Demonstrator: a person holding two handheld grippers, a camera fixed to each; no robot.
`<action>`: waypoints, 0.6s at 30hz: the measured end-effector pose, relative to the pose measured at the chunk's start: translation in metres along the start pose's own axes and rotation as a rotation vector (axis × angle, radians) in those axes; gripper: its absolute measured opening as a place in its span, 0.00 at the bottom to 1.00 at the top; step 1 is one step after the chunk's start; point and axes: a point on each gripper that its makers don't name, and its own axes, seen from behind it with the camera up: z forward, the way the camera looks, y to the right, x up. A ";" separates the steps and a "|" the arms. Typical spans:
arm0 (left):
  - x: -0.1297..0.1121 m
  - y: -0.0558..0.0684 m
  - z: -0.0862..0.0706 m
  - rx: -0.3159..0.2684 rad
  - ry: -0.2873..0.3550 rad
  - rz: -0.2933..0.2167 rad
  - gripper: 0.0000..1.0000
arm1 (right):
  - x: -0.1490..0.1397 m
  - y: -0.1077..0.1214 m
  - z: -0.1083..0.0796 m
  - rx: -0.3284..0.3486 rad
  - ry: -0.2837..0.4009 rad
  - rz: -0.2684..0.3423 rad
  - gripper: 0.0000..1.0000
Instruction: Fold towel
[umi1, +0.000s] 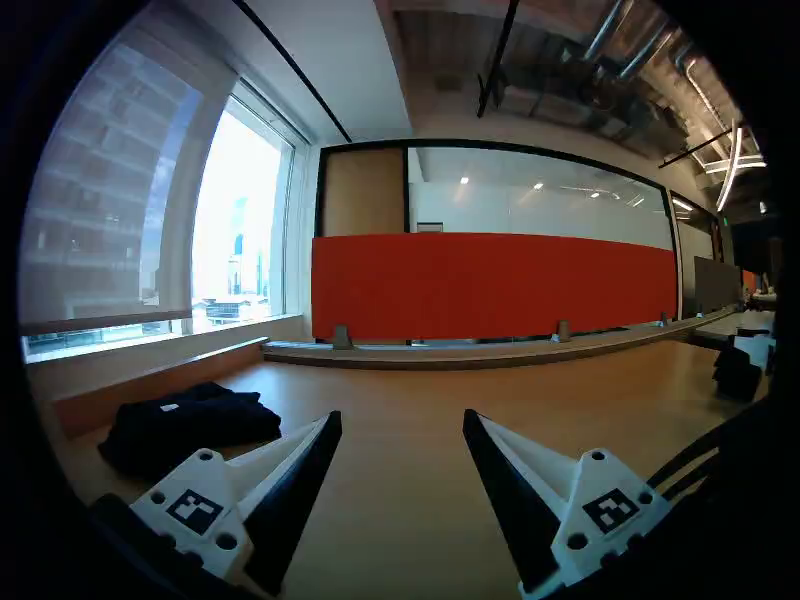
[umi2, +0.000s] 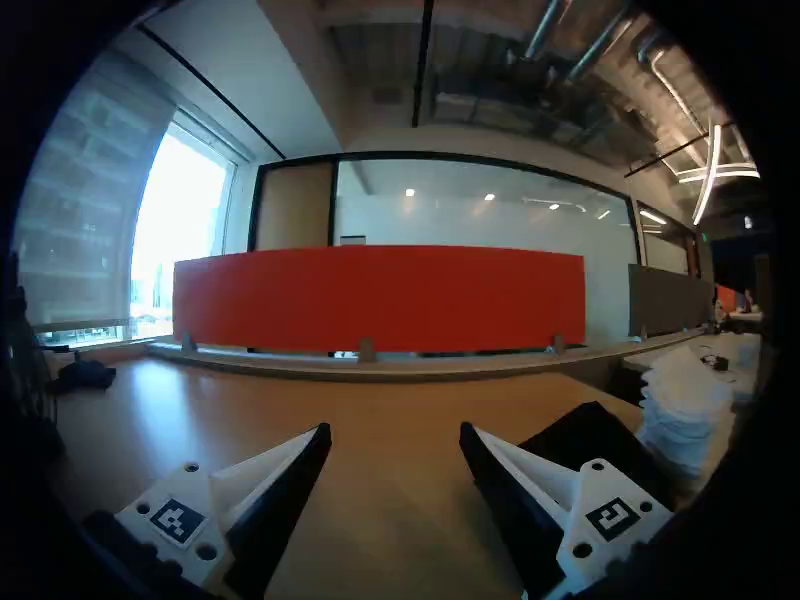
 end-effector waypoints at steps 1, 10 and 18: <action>0.000 0.000 0.000 0.000 0.000 0.000 0.90 | 0.000 0.000 0.000 0.000 0.000 0.000 1.00; 0.001 -0.001 0.000 0.000 0.000 0.000 0.90 | 0.000 0.000 0.000 0.000 0.000 0.000 1.00; 0.003 -0.001 -0.001 0.000 -0.001 0.001 0.90 | -0.001 0.000 0.000 0.000 0.000 0.000 1.00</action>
